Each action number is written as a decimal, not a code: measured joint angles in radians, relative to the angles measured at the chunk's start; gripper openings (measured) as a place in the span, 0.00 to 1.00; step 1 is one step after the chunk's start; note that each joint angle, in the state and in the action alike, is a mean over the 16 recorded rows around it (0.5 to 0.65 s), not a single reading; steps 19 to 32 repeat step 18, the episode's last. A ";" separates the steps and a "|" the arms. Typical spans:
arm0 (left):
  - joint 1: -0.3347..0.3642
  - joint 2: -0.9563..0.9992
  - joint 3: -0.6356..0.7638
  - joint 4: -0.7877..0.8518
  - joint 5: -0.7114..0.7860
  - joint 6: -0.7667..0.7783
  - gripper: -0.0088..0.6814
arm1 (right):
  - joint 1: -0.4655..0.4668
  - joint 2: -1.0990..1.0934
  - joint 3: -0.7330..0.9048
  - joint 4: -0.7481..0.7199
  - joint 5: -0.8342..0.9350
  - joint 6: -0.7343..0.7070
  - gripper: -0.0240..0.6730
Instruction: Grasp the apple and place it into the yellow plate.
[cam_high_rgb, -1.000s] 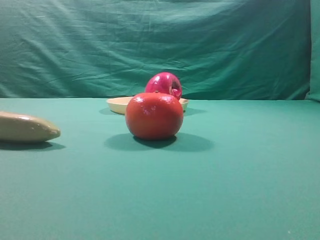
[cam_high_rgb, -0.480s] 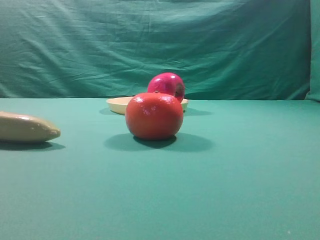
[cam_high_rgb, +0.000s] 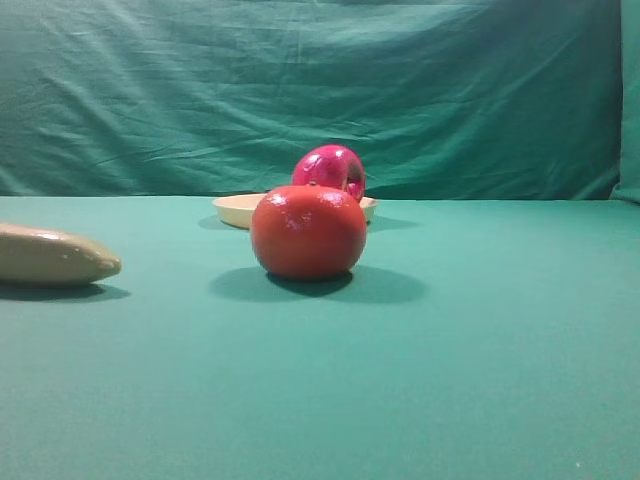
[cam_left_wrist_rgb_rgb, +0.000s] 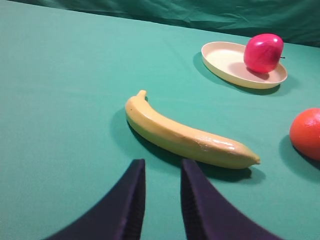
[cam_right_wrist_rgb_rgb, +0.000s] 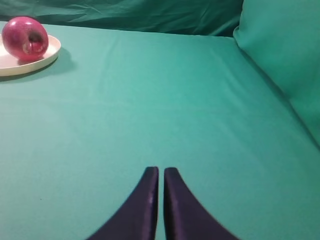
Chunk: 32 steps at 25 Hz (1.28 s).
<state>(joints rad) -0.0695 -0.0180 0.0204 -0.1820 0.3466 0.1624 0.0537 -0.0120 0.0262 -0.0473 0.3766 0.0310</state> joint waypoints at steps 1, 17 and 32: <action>0.000 0.000 0.000 0.000 0.000 0.000 0.24 | 0.000 0.000 0.000 0.000 0.000 0.000 0.03; 0.000 0.000 0.000 0.000 0.000 0.000 0.24 | 0.000 0.000 0.000 0.001 0.000 -0.001 0.03; 0.000 0.000 0.000 0.000 0.000 0.000 0.24 | 0.000 0.000 0.000 0.001 0.000 -0.001 0.03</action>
